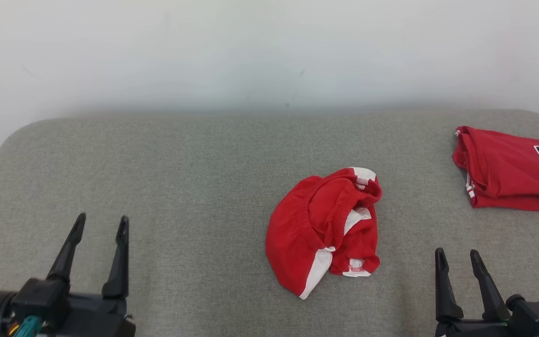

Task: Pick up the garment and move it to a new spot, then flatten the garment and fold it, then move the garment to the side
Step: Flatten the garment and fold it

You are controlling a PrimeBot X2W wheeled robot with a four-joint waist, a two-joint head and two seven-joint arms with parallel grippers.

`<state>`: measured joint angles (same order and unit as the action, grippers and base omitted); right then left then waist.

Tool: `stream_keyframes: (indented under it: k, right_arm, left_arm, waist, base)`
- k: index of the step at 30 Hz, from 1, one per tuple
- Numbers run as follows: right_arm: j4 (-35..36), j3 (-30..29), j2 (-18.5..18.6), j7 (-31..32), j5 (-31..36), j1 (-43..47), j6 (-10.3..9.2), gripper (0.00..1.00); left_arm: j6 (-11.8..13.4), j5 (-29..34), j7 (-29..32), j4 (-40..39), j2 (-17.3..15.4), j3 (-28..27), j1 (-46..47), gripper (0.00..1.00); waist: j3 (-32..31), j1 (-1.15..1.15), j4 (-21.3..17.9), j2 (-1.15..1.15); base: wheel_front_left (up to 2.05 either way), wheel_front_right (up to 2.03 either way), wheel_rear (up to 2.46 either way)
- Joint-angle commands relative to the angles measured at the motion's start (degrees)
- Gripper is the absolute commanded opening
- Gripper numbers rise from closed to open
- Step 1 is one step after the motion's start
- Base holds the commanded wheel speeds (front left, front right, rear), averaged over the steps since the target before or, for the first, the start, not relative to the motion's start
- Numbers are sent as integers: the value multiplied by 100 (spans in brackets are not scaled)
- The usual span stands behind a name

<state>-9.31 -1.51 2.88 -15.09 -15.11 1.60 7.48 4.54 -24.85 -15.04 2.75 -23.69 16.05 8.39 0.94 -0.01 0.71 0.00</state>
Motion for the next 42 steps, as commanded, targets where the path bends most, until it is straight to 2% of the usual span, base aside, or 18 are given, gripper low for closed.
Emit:
stream_keyframes:
  k: [1, 5, 12, 20, 33, 42]
  right_arm:
    - [9, 0, 0, -7, 11, 80, 0, 100]
    - [-10, 24, 0, -7, 26, 94, 0, 100]
    - [-59, 38, 0, -8, -28, 143, 0, 100]
    - [-104, 67, 0, -8, -45, 151, 0, 100]
    - [-188, 128, 2, -8, -40, 99, 0, 100]
    - [-453, 629, 190, 26, -19, -535, 0, 100]
  left_arm:
    - [-10, 46, -17, -65, 19, -81, -168, 100]
    - [-79, 148, -18, -210, 119, -452, -675, 100]
    - [-227, 319, -18, -252, 533, -1054, -1339, 100]
    - [-495, 563, -18, -211, 944, -1525, -1608, 100]
    - [-807, 921, -18, -109, 1284, -1829, -1492, 100]
    - [-982, 1124, -19, -25, 1473, -1712, -1238, 100]
  waist:
    - [-40, 1, 39, 0]
    - [-57, 1, 39, 0]
    - [-82, 1, -17, 0]
    - [-89, 1, -57, 0]
    - [-91, 1, -43, 0]
    - [-5, 1, 369, 0]
  base:
    - [0, 0, 0]
    - [0, 0, 0]
    - [0, 0, 0]
    - [0, 0, 0]
    - [0, 0, 0]
    - [0, 0, 0]
